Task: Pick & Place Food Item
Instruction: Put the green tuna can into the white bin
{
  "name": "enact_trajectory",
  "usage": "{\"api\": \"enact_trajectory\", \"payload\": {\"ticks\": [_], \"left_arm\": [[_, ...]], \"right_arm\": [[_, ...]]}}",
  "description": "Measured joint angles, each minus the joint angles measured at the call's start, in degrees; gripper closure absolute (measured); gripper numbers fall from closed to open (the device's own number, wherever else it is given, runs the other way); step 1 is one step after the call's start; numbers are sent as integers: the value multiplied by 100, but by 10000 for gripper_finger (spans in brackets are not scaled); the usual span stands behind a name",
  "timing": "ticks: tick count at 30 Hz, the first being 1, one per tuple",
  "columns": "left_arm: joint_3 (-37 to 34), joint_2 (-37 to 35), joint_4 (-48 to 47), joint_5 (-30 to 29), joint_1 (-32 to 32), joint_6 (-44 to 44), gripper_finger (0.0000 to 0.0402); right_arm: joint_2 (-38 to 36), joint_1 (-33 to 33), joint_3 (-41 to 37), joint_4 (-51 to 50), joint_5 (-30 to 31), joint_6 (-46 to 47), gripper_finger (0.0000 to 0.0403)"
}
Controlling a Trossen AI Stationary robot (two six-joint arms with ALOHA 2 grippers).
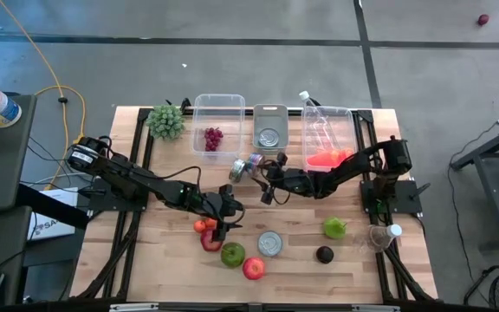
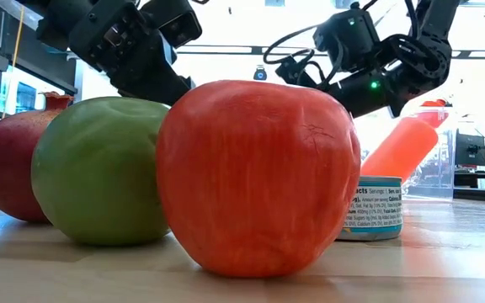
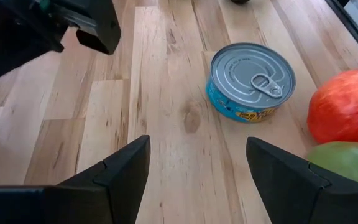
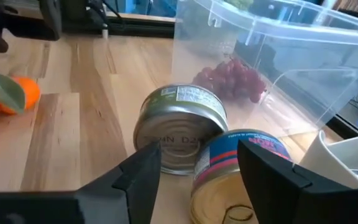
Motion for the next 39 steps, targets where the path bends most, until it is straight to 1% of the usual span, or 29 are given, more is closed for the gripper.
{"api": "enact_trajectory", "payload": {"ticks": [4,8,11,15,17,22,26,31,39], "left_arm": [[0,0,-70,1,0,-8,144],[-2,-96,-315,-92,43,-272,144],[-2,-253,-731,-508,162,-493,144],[-2,-297,-1065,-1196,286,-1134,144],[-2,-297,-1181,-1428,355,-1479,144],[-2,-297,-1402,-1479,573,-1936,144],[-2,-297,-1400,-1487,696,-1914,144],[-2,-297,-1348,-1481,690,-1716,144],[-2,-295,-1366,-1490,656,-1573,144]], "right_arm": [[0,73,-2,-38,0,-25,213],[-118,289,-7,-25,2,-55,218],[-263,555,-2,-17,0,-57,219],[-467,956,-7,-39,-5,-122,219],[-574,1156,-4,-33,0,-231,219],[-669,1538,-4,-30,0,-385,219],[-669,1726,-4,-35,169,-492,219],[-668,1763,-4,-38,306,-525,219],[-667,1762,-4,-41,302,-519,219]]}}
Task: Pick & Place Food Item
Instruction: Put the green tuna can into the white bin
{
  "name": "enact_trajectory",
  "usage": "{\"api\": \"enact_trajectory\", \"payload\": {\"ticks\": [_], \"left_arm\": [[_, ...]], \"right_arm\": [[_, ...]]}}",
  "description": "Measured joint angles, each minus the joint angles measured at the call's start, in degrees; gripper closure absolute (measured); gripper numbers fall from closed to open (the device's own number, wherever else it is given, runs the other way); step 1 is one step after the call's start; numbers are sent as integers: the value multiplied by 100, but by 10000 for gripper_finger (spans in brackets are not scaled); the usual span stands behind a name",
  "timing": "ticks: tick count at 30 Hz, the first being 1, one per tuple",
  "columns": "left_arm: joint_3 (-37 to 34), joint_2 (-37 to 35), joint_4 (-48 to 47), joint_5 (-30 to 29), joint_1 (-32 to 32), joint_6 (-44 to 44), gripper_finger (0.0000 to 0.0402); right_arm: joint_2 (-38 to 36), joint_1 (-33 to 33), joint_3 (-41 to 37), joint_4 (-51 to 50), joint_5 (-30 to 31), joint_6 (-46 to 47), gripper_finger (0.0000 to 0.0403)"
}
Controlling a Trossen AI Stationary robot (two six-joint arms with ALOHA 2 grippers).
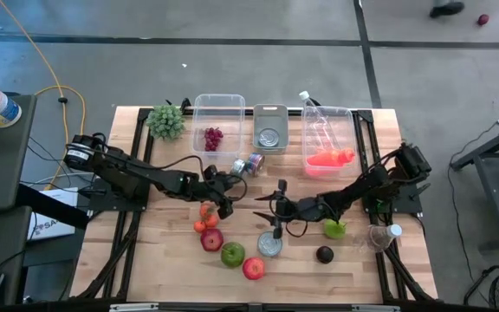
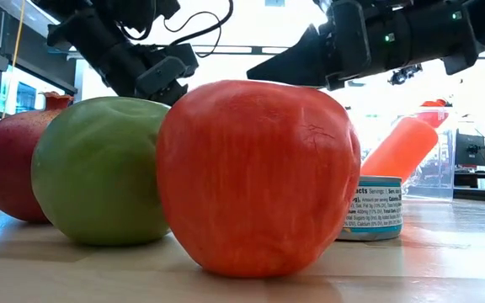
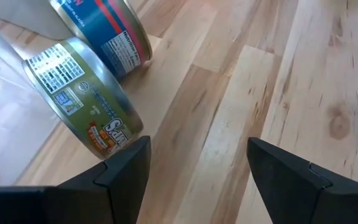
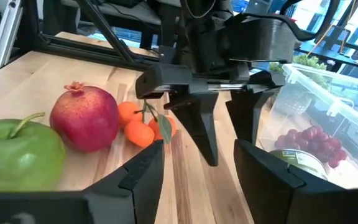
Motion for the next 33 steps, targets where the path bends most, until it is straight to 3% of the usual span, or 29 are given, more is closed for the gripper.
{"api": "enact_trajectory", "payload": {"ticks": [16,21,27,33], "left_arm": [[2,79,162,-340,-166,87,142],[9,288,153,-402,-47,28,105],[4,385,168,-1676,-22,-1098,52],[4,385,339,-1813,-22,-1135,47]], "right_arm": [[0,73,0,6,-20,190,219],[0,81,0,15,-22,189,219],[0,81,0,48,-20,189,219],[2,81,0,48,-22,187,219]]}}
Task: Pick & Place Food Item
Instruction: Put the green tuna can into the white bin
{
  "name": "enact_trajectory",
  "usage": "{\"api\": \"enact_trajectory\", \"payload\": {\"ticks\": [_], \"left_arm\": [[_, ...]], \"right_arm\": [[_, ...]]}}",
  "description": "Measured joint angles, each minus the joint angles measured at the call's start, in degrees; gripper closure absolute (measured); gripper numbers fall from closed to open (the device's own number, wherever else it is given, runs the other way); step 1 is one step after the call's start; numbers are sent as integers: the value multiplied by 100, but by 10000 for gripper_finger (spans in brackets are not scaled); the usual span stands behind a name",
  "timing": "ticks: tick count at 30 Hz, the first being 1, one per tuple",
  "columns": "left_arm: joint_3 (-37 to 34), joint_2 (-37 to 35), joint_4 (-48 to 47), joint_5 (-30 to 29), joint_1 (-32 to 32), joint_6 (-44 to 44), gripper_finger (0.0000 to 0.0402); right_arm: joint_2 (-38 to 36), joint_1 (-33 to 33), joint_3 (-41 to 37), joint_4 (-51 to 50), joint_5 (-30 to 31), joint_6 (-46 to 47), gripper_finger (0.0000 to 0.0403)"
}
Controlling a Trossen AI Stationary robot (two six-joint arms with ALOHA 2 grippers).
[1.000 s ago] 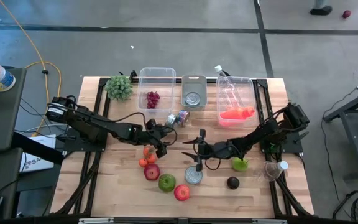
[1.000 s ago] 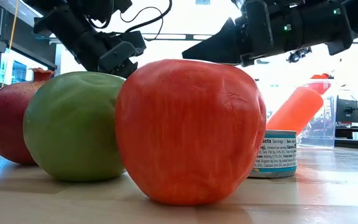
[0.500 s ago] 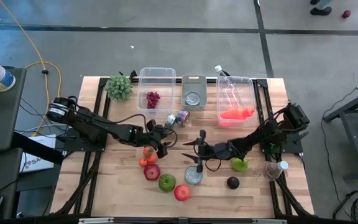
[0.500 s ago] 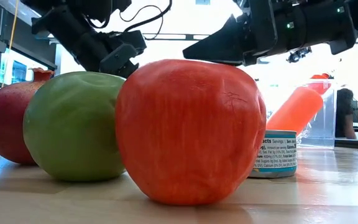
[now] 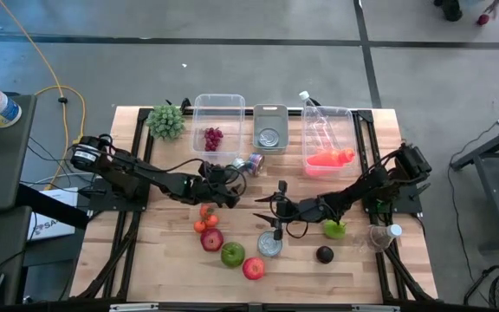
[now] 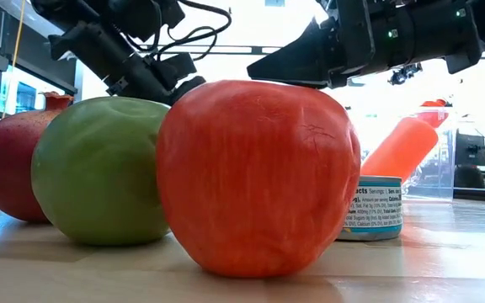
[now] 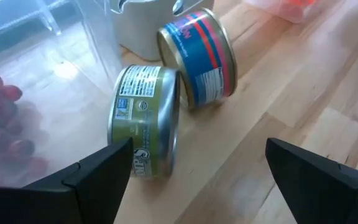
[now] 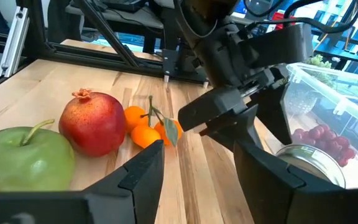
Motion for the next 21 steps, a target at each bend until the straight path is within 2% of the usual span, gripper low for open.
{"api": "enact_trajectory", "payload": {"ticks": [11,17,21], "left_arm": [[0,0,-24,-148,436,315,46],[0,-2,-1,933,770,308,46],[-3,45,9,1021,857,306,46]], "right_arm": [[0,0,0,1,0,13,219],[0,0,0,-2,0,15,219],[0,0,0,-2,-2,15,219]]}}
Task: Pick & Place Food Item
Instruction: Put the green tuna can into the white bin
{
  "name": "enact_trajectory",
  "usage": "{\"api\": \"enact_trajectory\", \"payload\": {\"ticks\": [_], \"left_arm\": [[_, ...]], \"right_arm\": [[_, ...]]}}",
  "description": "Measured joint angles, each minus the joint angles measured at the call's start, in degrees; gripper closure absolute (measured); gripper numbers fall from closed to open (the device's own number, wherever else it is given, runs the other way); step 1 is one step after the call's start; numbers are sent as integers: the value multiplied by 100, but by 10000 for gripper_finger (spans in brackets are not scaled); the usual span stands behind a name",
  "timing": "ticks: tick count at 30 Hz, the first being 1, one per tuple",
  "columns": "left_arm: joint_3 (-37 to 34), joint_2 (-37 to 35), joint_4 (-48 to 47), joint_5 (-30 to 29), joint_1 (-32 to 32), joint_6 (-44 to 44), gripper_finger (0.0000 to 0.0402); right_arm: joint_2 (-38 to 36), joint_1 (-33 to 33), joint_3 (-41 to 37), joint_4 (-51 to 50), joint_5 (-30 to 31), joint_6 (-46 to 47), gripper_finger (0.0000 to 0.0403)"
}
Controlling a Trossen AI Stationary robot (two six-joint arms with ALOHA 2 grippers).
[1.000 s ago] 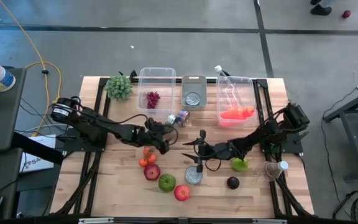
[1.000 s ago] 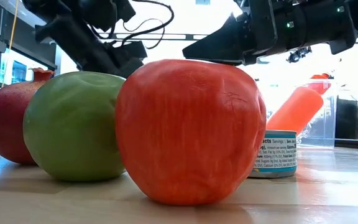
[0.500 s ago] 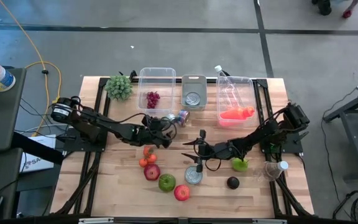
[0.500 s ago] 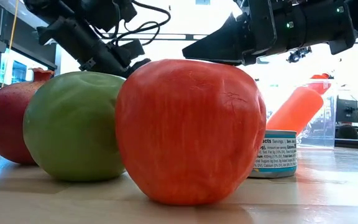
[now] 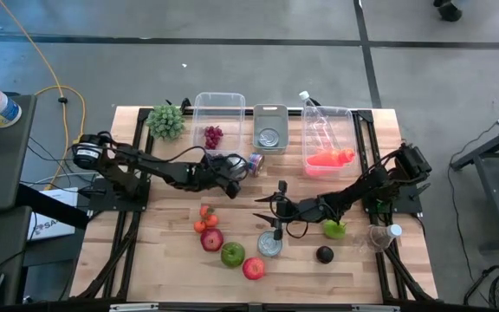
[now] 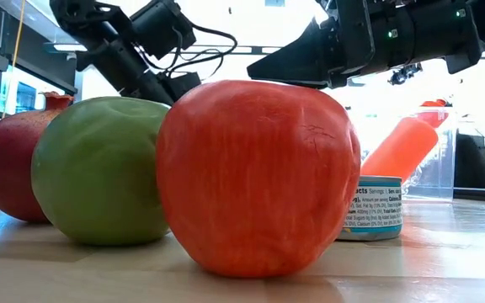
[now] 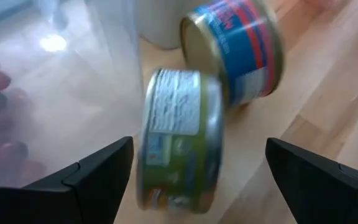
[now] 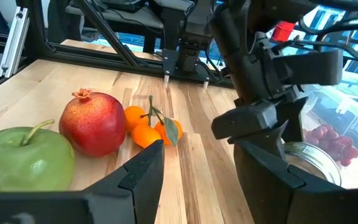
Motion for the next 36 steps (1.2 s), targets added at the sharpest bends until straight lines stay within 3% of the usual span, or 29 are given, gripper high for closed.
{"api": "enact_trajectory", "payload": {"ticks": [13,17,24,31,36], "left_arm": [[-4,776,230,-152,-4,10,58],[-2,818,304,-148,-4,15,109],[3,779,504,-128,-122,191,257],[3,737,489,-197,-381,303,257],[-2,546,523,-340,-594,435,257]], "right_arm": [[2,-7,-2,-24,0,1,219],[2,-7,-2,-49,0,2,219],[2,-6,-2,-66,0,2,219],[2,0,-2,-42,0,701,219],[2,30,-2,33,2,681,219]]}}
